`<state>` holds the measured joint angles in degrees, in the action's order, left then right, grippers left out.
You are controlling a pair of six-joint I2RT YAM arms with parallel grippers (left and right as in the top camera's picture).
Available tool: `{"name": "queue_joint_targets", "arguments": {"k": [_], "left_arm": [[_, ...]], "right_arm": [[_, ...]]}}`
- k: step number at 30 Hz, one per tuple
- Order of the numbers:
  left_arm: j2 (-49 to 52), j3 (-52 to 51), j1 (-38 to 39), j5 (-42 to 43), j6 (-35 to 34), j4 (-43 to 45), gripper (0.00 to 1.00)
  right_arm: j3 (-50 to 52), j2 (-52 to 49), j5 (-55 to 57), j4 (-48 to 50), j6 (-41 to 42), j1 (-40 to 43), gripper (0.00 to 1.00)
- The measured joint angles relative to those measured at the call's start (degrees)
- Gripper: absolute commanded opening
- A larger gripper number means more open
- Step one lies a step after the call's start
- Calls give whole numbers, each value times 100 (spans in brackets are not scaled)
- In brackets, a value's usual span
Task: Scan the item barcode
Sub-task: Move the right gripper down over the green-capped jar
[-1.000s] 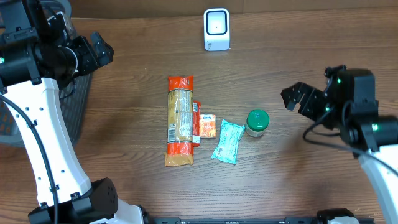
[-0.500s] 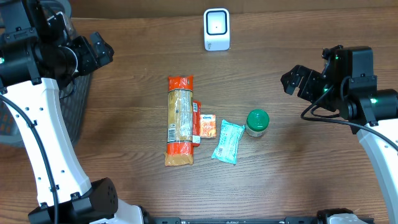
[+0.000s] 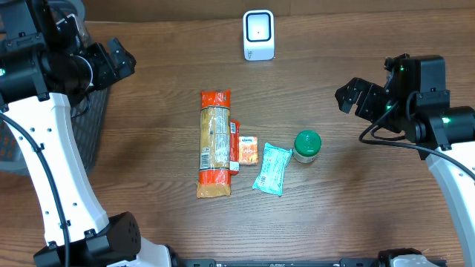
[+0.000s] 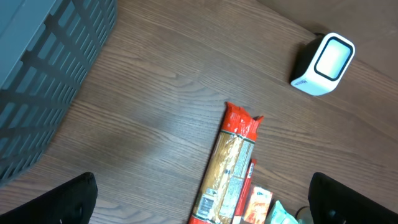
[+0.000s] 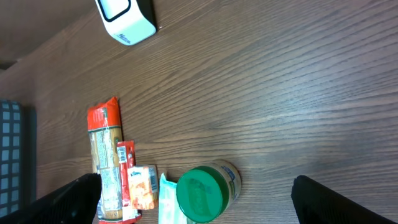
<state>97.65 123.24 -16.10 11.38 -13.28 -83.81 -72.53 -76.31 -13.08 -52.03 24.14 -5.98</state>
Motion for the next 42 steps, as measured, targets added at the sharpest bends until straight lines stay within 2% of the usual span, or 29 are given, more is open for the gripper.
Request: {"name": "queue_joint_targets", "arguments": {"k": [38, 41, 42], "left_arm": [[0, 0, 0, 0, 0, 0, 99], [0, 0, 0, 0, 0, -2, 100], [0, 0, 0, 0, 0, 0, 100]], "right_arm": [[0, 0, -4, 26, -20, 0, 100], [0, 0, -2, -37, -92, 0, 95], [0, 0, -2, -116, -92, 0, 100]]}}
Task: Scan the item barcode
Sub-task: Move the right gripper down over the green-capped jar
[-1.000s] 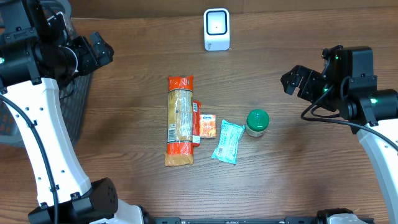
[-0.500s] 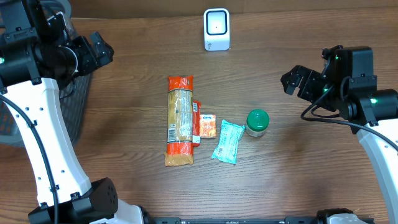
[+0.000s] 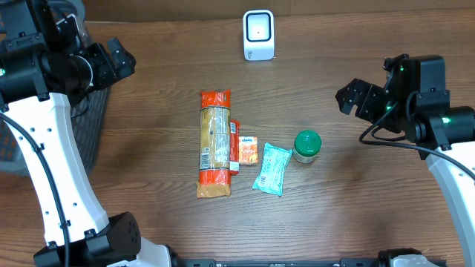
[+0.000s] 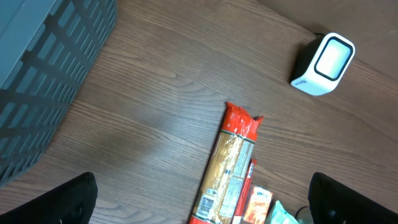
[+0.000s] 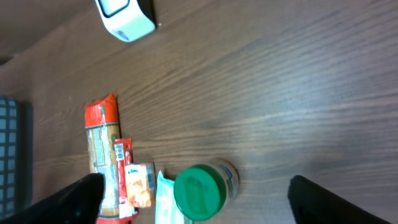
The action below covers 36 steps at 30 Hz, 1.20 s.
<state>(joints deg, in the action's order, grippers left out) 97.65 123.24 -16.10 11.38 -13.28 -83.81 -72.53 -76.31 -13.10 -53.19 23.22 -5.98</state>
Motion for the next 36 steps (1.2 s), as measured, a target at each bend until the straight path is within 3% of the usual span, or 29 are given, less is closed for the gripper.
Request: {"name": "queue_joint_targets", "arguments": {"k": [12, 24, 30, 36], "left_arm": [[0, 0, 0, 2, 0, 0, 99], [0, 0, 0, 0, 0, -2, 99], [0, 0, 0, 2, 0, -2, 100], [0, 0, 0, 2, 0, -2, 100]], "right_arm": [[-267, -7, -326, -669, 9, 0, 99], [-2542, -669, 153, -3093, -50, -219, 100], [-2621, -1202, 365, -3541, 44, -597, 100], [-2498, -1475, 909, -3462, 719, -1172, 100]]}}
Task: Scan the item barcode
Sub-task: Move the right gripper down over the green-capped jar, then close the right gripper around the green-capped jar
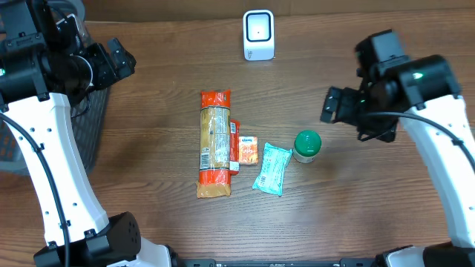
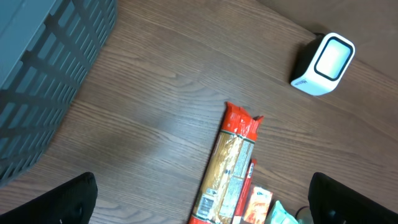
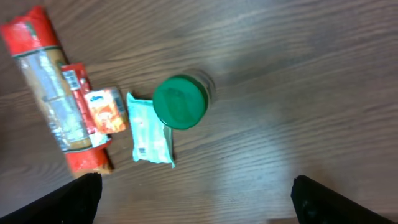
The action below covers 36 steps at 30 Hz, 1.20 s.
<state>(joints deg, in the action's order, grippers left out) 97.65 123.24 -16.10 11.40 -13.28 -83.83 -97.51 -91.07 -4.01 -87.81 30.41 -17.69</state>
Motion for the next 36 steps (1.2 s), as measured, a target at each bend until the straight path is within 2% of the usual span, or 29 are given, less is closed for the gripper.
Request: {"name": "queue_joint_targets", "arguments": {"k": [4, 9, 15, 19, 27, 36], "left_arm": [[0, 0, 0, -2, 0, 0, 100], [0, 0, 0, 0, 0, 0, 100], [0, 0, 0, -2, 0, 2, 100], [0, 0, 0, -2, 0, 0, 100], [0, 0, 0, -2, 0, 0, 100], [0, 0, 0, 0, 0, 0, 99]], "right_arm": [[205, 0, 450, 125, 496, -404, 100], [778, 2, 654, 730, 732, -730, 100], [1515, -9, 745, 1718, 796, -758, 100], [1585, -9, 739, 1934, 815, -756, 100], [1589, -166, 741, 1943, 428, -837, 99], [1593, -1176, 822, 2173, 68, -1119, 100]]}}
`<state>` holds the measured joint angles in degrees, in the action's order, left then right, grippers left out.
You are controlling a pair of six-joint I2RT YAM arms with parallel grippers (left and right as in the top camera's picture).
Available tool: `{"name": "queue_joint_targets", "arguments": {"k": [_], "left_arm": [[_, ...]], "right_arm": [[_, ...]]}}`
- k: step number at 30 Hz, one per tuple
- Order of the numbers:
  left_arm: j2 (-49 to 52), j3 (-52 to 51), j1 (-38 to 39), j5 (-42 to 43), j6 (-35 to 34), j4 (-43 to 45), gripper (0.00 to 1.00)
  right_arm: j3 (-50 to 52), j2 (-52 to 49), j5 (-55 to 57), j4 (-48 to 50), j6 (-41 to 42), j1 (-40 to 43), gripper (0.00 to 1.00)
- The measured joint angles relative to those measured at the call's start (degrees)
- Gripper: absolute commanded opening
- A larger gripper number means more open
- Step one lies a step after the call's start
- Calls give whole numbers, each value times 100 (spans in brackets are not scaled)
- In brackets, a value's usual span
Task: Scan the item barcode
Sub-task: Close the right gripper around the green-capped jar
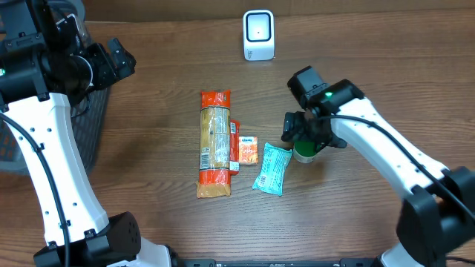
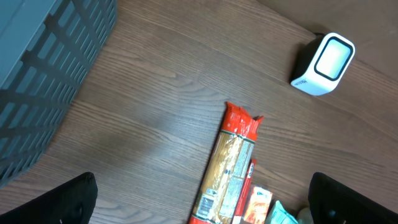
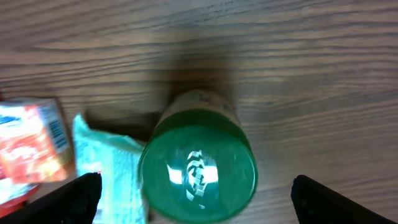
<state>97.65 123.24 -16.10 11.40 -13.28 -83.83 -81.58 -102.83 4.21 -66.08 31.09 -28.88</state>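
Note:
A jar with a green lid stands on the table, right of a teal packet, a small orange pack and a long pasta pack. The white scanner sits at the far edge. My right gripper is open directly over the jar, one fingertip on either side of the lid and apart from it. How high it hangs above the lid I cannot tell. My left gripper is open, high at the far left, holding nothing.
A dark slatted basket stands at the table's left edge under the left arm. A thin red sachet lies against the pasta pack. The teal packet's edge nearly touches the jar's left side.
My right gripper has moved left and down, from up and to the right of the jar to directly over its lid, which now fills the wrist view. The left arm has not moved.
My right arm first hung raised at the table's right side, open, with all the items in its view. Then it was nearer the middle, looking down on the jar and packets. Now it straddles the jar's lid. No item has moved, and the left arm stayed still.

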Motion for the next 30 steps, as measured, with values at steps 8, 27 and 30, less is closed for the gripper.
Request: {"name": "queue_joint_targets", "arguments": {"k": [8, 27, 30], "left_arm": [[0, 0, 0, 0, 0, 2, 100], [0, 0, 0, -2, 0, 2, 100], [0, 0, 0, -2, 0, 2, 99]], "right_arm": [[9, -120, 125, 57, -170, 0, 95], [409, -310, 28, 514, -752, 0, 95], [640, -328, 28, 710, -780, 0, 95]]}}
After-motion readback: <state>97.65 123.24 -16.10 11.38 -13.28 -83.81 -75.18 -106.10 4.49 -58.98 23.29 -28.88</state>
